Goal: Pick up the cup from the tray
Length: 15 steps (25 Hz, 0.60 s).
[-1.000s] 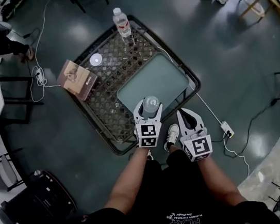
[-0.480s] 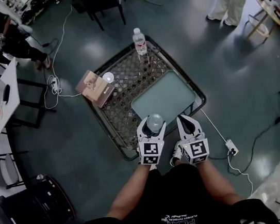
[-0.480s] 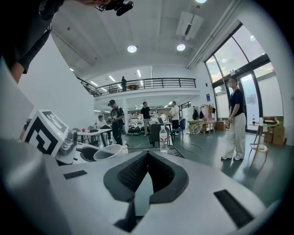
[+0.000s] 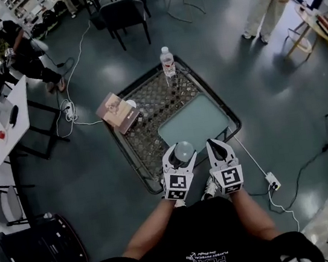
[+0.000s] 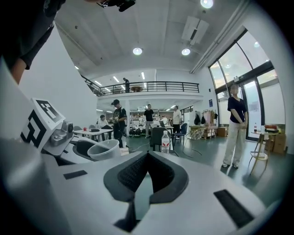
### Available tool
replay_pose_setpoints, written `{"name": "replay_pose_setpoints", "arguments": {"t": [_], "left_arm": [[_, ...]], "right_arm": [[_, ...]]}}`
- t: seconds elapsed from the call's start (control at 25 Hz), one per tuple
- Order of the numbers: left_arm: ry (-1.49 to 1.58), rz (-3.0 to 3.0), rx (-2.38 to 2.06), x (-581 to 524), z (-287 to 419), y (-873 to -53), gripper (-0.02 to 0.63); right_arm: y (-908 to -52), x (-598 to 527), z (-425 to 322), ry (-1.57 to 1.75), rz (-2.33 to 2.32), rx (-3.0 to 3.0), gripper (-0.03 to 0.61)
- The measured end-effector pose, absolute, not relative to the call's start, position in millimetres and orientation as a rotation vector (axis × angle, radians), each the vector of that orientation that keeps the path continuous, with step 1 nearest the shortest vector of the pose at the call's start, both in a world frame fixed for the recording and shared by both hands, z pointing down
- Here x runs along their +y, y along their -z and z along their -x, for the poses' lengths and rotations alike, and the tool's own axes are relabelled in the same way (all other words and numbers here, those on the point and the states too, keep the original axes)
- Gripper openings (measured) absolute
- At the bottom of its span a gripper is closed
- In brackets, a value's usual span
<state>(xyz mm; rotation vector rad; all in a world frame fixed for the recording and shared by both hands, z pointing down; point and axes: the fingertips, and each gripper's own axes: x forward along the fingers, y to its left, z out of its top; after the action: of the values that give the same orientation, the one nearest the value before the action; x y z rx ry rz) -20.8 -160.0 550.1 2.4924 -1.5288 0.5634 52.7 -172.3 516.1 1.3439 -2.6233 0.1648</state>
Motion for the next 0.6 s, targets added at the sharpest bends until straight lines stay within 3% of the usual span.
{"name": "replay_pose_setpoints", "arguments": {"t": [0.6], "left_arm": [[-0.529, -2.481, -1.552, -155.3, 27.8, -536.6, 0.298]], "right_arm": [[-503.7, -161.2, -41.1, -0.105, -1.306, -2.64, -0.003]]}}
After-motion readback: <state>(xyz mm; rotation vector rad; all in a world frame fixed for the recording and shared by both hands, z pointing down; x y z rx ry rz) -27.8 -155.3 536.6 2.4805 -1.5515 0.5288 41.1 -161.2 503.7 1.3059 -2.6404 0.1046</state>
